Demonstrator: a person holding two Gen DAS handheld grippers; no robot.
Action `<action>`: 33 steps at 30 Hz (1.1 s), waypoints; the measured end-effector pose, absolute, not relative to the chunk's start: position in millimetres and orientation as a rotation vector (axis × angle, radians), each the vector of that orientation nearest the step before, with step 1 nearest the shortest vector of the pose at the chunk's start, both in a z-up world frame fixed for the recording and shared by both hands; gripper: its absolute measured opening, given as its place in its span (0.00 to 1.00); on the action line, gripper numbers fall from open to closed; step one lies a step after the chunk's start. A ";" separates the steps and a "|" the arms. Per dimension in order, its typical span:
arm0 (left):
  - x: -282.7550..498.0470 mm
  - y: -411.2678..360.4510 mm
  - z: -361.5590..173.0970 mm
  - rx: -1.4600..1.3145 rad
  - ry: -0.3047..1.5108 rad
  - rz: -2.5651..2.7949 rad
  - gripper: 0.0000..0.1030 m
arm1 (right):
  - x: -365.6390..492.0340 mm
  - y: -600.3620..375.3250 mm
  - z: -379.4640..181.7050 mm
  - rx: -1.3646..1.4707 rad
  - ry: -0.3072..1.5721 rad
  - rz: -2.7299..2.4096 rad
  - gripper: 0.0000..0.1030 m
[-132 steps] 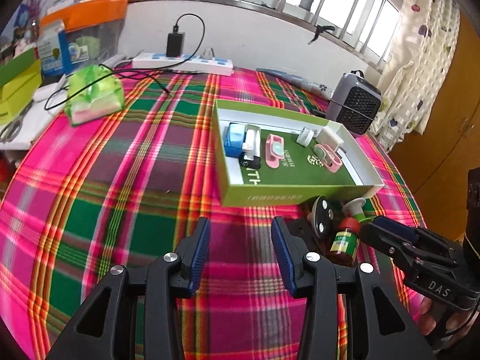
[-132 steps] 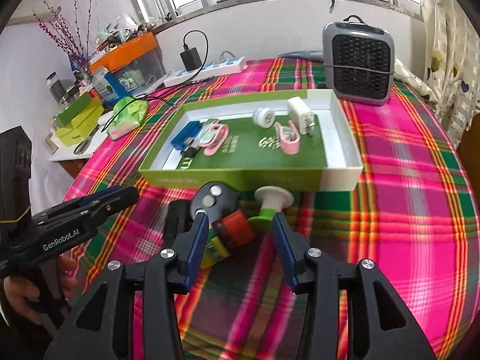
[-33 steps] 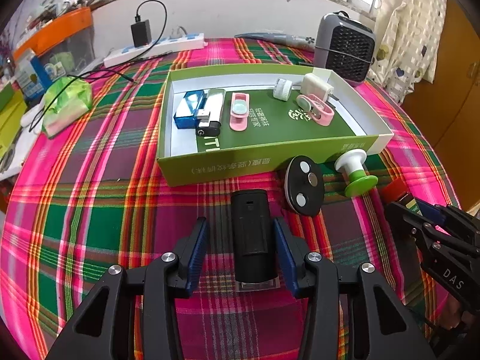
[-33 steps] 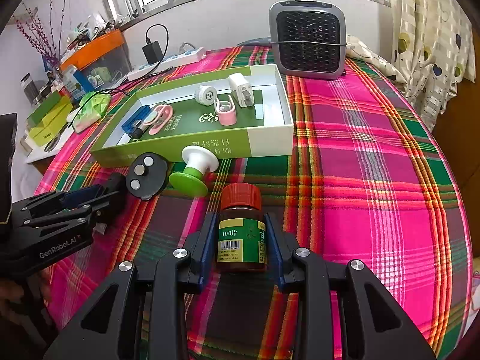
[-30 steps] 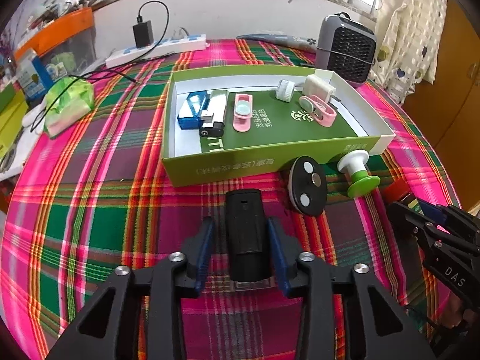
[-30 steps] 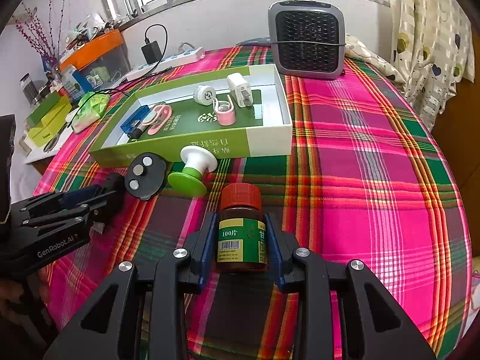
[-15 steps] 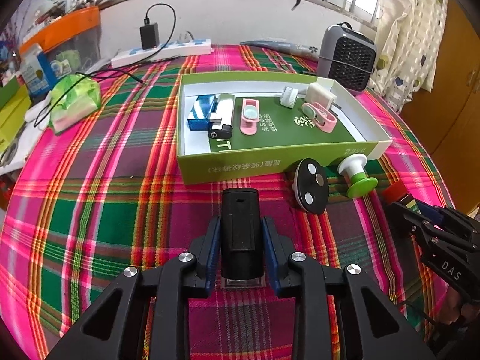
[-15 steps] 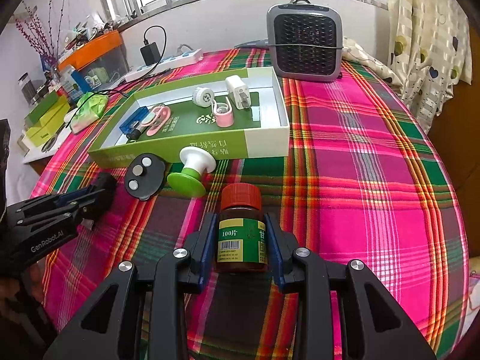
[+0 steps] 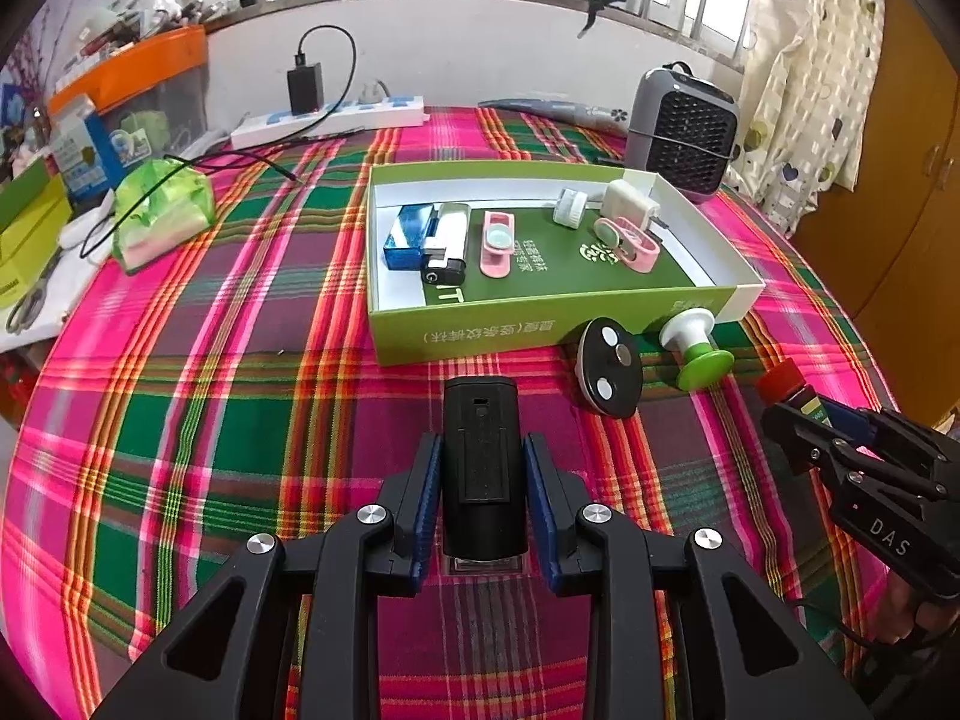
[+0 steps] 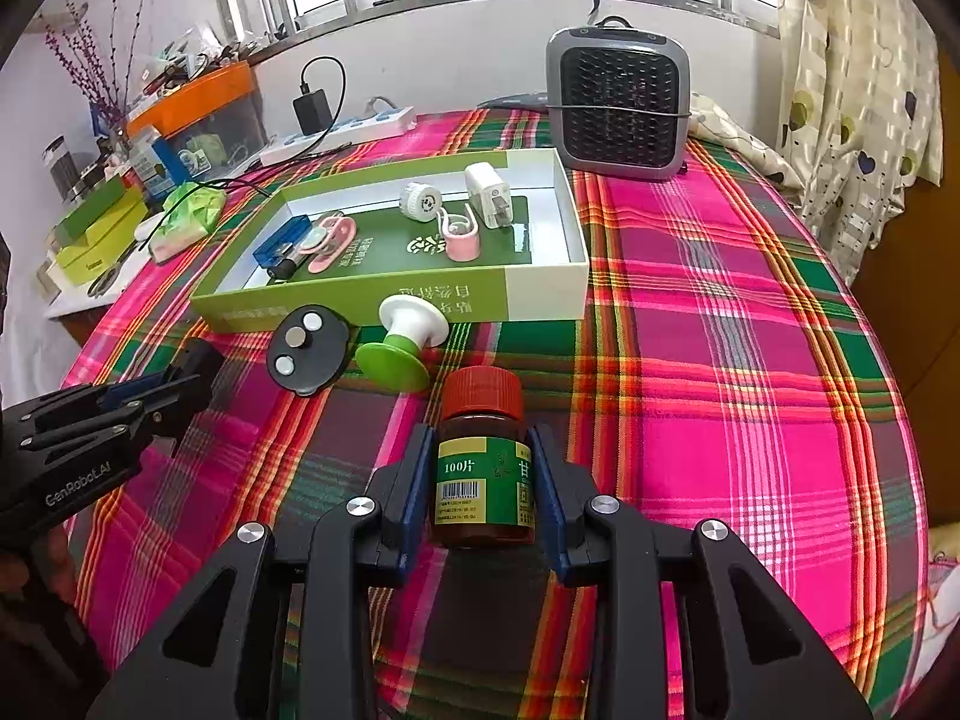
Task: Organize rigid objects
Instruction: 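Carry the black device and brown jar with both grippers over the green box lid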
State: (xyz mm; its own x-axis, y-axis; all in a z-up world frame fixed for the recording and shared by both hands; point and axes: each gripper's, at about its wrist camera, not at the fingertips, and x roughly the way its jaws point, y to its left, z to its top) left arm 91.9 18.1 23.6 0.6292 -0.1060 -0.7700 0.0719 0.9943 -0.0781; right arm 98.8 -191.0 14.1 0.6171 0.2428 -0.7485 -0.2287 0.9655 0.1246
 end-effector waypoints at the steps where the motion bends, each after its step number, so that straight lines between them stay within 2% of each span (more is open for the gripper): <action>1: 91.0 18.2 24.2 -0.041 0.882 -0.102 0.25 | 98.3 -190.3 14.4 0.016 0.863 0.273 0.32; 33: 78.1 19.1 44.9 -0.025 0.821 -0.106 0.25 | 87.6 -185.2 29.4 0.005 0.818 0.297 0.32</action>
